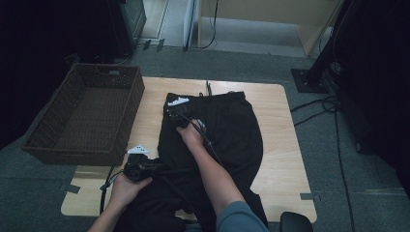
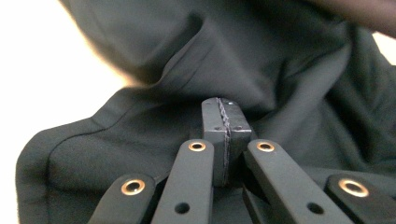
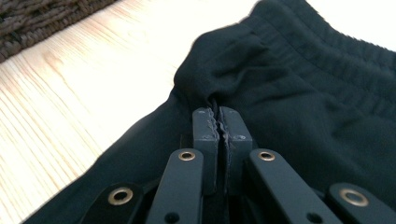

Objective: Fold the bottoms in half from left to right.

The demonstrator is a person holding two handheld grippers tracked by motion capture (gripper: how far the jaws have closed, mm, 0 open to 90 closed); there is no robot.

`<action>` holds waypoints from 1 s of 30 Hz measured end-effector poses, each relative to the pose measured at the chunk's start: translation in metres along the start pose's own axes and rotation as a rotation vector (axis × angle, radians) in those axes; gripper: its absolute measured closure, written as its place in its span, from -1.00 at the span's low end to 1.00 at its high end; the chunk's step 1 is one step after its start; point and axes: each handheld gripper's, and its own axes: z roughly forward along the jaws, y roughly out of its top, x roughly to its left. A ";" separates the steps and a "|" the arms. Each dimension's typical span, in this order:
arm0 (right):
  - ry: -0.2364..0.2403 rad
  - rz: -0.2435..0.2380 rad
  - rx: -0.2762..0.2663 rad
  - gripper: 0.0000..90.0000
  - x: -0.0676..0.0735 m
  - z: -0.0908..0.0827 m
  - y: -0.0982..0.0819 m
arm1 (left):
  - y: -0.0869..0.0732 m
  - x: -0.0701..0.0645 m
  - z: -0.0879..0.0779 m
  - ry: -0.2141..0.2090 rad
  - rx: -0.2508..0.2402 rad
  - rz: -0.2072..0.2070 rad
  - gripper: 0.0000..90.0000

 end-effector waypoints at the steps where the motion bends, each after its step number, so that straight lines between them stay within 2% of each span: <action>1: -0.001 -0.004 0.006 0.94 0.002 0.000 0.004 | 0.002 -0.001 -0.006 -0.002 -0.018 -0.002 1.00; 2: 0.002 -0.007 0.005 0.94 0.006 0.001 0.010 | 0.004 -0.001 -0.011 0.001 -0.026 -0.002 1.00; 4: 0.013 -0.005 -0.005 0.94 0.011 0.000 0.019 | 0.008 -0.002 -0.027 0.010 -0.072 -0.007 1.00; 5: 0.027 0.005 -0.014 0.94 0.014 -0.002 0.025 | 0.011 -0.004 -0.036 0.008 -0.108 -0.006 1.00; 7: 0.076 0.027 -0.064 0.94 0.019 -0.011 0.037 | 0.016 -0.012 -0.050 0.010 -0.160 0.021 1.00; 8: 0.083 0.030 -0.089 0.94 0.021 -0.015 0.041 | 0.018 -0.015 -0.050 0.010 -0.157 0.039 1.00; 9: 0.073 0.016 -0.090 0.94 0.020 -0.017 0.044 | 0.021 -0.017 -0.046 0.005 -0.144 0.048 1.00; 10: 0.064 0.010 -0.071 0.94 0.017 -0.018 0.045 | 0.024 -0.021 -0.037 -0.031 -0.125 0.040 1.00; 11: 0.071 0.032 -0.054 0.94 0.011 -0.022 0.045 | 0.026 -0.027 -0.033 -0.063 -0.135 0.042 1.00; 12: 0.083 0.057 -0.071 0.94 0.005 -0.028 0.045 | 0.029 -0.034 -0.030 -0.082 -0.145 0.056 1.00; 15: 0.090 0.067 -0.124 0.94 -0.008 -0.048 0.045 | 0.038 -0.052 -0.026 -0.091 -0.155 0.110 1.00; 17: 0.076 0.058 -0.140 0.94 -0.021 -0.063 0.045 | 0.041 -0.056 -0.023 -0.061 -0.135 0.163 1.00; 18: 0.068 0.060 -0.141 0.94 -0.028 -0.069 0.044 | 0.041 -0.050 -0.021 -0.029 -0.108 0.173 1.00; 19: 0.070 0.088 -0.137 0.94 -0.036 -0.073 0.042 | 0.041 -0.045 -0.020 -0.024 -0.105 0.163 1.00; 21: 0.073 0.101 -0.130 0.94 -0.042 -0.075 0.038 | 0.040 -0.031 -0.018 -0.007 -0.091 0.132 0.97; 22: 0.073 0.106 -0.123 0.94 -0.044 -0.076 0.036 | 0.040 -0.024 -0.017 0.003 -0.087 0.113 0.85; 24: 0.073 0.105 -0.122 0.94 -0.047 -0.076 0.032 | 0.039 -0.012 -0.016 0.015 -0.078 0.091 0.75; 27: 0.073 0.101 -0.118 0.94 -0.047 -0.077 0.029 | 0.037 -0.001 -0.017 0.039 -0.094 0.062 0.45; 28: 0.071 0.096 -0.116 0.94 -0.047 -0.077 0.028 | 0.036 0.005 -0.016 0.038 -0.091 0.042 0.32; 30: 0.071 0.092 -0.110 0.94 -0.047 -0.076 0.028 | 0.035 0.012 -0.013 0.052 -0.082 0.021 0.17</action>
